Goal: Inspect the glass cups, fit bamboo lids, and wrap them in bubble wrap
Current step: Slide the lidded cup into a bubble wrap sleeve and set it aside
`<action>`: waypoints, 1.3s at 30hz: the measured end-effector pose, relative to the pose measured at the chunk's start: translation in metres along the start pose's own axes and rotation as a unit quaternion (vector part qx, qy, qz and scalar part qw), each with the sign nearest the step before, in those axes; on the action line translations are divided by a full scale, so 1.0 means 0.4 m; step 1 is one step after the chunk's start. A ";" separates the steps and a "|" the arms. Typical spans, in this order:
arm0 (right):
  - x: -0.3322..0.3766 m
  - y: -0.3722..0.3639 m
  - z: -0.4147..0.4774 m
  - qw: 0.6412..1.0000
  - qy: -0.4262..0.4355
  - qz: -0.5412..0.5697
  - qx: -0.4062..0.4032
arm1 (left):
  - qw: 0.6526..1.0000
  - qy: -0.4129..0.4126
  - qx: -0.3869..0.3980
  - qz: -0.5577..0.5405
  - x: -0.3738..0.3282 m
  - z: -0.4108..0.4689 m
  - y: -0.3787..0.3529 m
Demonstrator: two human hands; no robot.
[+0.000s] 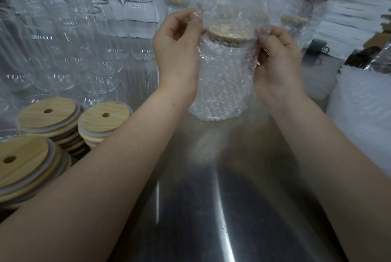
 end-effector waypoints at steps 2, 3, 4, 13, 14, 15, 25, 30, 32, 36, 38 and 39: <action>-0.002 0.002 0.000 1.000 -0.004 0.007 -0.006 | 0.999 -0.029 -0.010 0.022 -0.002 0.002 0.002; -0.002 0.001 0.000 1.000 -0.002 0.009 -0.008 | 0.999 -0.041 -0.015 0.033 -0.003 0.003 0.003; -0.001 0.000 0.000 1.000 0.001 0.011 -0.008 | 0.998 -0.049 -0.018 0.042 -0.004 0.004 0.004; 0.000 -0.001 -0.005 1.000 0.007 -0.024 0.004 | 0.996 -0.070 -0.028 0.053 -0.012 -0.002 0.007; -0.002 -0.001 -0.005 1.000 0.007 -0.028 0.005 | 0.997 -0.064 -0.023 0.040 -0.012 -0.005 0.008; -0.003 -0.001 -0.005 0.999 0.008 -0.032 0.005 | 0.998 -0.062 -0.015 0.028 -0.010 -0.004 0.009; -0.003 -0.003 -0.005 0.999 0.010 -0.050 0.003 | 0.990 -0.094 0.075 0.073 0.003 0.001 0.015; 0.001 -0.007 -0.012 0.999 0.008 -0.031 -0.006 | 0.992 -0.102 0.054 0.050 0.005 0.019 0.011; 0.002 -0.008 -0.016 1.000 0.002 -0.025 -0.009 | 0.995 -0.083 0.061 0.013 0.012 0.023 0.010; -0.001 -0.009 -0.020 1.000 -0.015 -0.013 -0.024 | 0.996 -0.012 0.073 -0.053 0.032 0.031 0.008; -0.005 -0.010 -0.022 0.999 -0.018 -0.007 -0.031 | 0.994 0.007 0.079 -0.072 0.045 0.031 0.007; -0.007 -0.009 -0.022 0.999 -0.015 -0.009 -0.034 | 0.993 0.014 0.082 -0.078 0.048 0.027 0.006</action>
Point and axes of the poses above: each hand's wrist, its own z-axis towards the middle knuckle, its own y-axis out of the back of the hand, x = y × z, the point moved 2 cm from there along z, towards the middle knuckle, and after that the axes turned 13 degrees about z, right-handed, at the moved point
